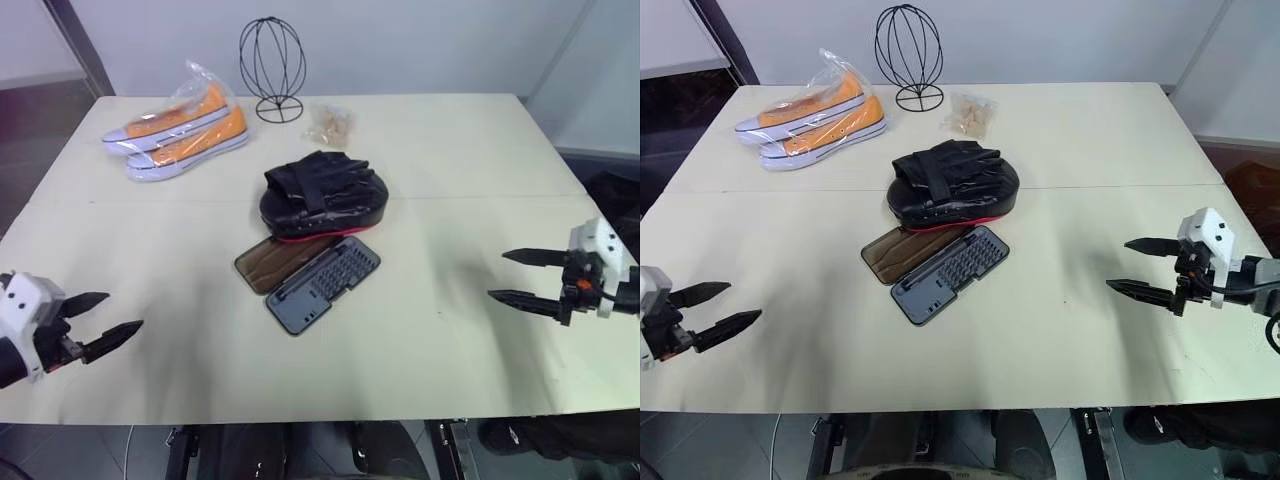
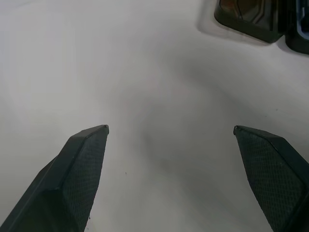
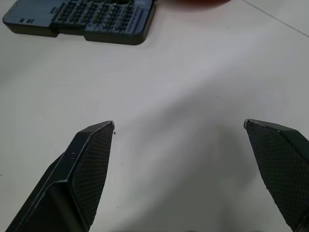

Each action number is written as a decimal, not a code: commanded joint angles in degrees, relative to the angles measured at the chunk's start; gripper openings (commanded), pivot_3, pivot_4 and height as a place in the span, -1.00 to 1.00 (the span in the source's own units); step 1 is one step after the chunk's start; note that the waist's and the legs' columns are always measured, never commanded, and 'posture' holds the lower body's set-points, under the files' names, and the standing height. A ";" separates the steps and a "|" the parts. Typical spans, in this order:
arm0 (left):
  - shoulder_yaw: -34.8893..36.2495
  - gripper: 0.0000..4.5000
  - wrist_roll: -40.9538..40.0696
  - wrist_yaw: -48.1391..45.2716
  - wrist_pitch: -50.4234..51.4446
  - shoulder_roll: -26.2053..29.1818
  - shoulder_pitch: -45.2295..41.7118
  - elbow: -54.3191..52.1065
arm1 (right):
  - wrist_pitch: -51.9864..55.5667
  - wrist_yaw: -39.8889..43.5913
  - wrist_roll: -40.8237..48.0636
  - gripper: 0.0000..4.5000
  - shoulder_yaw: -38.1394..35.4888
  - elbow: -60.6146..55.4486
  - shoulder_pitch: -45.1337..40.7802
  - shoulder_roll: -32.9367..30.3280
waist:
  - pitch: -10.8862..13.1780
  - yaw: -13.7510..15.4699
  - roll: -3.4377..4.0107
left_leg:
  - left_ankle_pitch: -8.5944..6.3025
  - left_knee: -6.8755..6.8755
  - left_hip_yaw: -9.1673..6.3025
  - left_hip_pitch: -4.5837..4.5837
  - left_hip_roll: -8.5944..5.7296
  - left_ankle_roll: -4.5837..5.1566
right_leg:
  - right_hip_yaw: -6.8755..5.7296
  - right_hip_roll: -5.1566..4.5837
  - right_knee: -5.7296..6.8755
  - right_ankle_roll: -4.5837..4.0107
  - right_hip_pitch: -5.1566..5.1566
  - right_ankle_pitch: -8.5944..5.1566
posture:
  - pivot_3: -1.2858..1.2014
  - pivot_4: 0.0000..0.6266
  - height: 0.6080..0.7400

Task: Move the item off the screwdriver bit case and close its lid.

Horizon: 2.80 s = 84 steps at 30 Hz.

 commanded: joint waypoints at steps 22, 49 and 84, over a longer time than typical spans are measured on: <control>-7.11 0.93 -29.11 12.26 22.33 -0.29 -27.58 -15.98 | 31.95 -29.58 6.54 1.00 10.20 -21.69 -26.33 13.62 | 0.00 -0.36 -0.02 | 0.11 0.39 -0.05 0.01 -0.04 -0.16 | 0.03 0.14 0.74 0.19 -0.17 0.11 | 0.03 -0.52 1.00; -19.04 0.93 -12.84 0.17 12.47 5.72 -35.51 -6.50 | 22.36 -46.25 -14.69 1.00 31.85 7.74 -53.06 50.81 | -0.01 -2.47 -0.03 | 0.33 0.31 0.03 -0.85 0.05 -0.46 | 0.09 0.68 1.66 0.14 -1.51 0.09 | 0.03 -0.52 1.00; -23.48 1.00 -9.50 -2.62 11.88 4.66 -41.02 -2.39 | 21.85 -36.44 -19.98 -0.98 22.98 -5.99 -53.08 32.87 | 0.01 -1.66 -0.06 | 0.40 0.37 -0.08 -0.72 0.04 -0.59 | 0.06 0.70 1.73 0.06 -1.41 0.05 | 0.03 -0.52 1.00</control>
